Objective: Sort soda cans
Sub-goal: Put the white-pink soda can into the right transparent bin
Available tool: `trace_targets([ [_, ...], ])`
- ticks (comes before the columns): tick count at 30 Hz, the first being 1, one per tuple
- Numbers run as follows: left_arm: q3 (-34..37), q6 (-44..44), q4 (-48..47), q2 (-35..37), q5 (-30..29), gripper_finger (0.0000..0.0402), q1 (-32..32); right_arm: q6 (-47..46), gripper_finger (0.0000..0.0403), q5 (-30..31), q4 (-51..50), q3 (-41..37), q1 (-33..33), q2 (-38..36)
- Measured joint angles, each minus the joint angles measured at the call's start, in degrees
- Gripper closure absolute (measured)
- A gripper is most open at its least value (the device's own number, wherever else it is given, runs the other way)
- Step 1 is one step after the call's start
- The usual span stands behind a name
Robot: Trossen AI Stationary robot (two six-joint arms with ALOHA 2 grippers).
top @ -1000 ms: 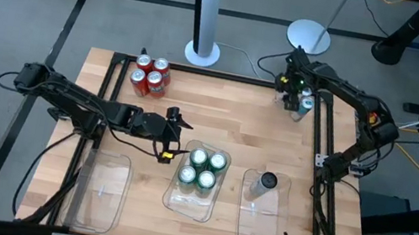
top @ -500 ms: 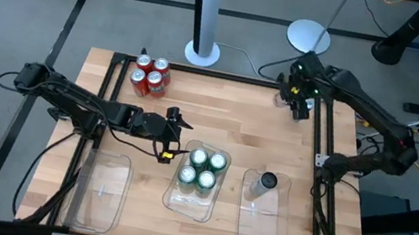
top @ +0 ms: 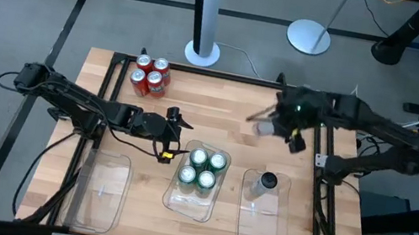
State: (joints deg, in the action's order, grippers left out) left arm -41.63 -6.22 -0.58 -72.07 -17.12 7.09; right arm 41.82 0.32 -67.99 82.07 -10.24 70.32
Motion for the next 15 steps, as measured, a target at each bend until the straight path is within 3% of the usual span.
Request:
trace_targets([
  [15, 0.00, 0.26, -0.04, 0.00, 0.00, 0.0031, -0.01, -22.32, 0.0155, 5.03, 0.58, 0.03, 27.05, 0.08],
])
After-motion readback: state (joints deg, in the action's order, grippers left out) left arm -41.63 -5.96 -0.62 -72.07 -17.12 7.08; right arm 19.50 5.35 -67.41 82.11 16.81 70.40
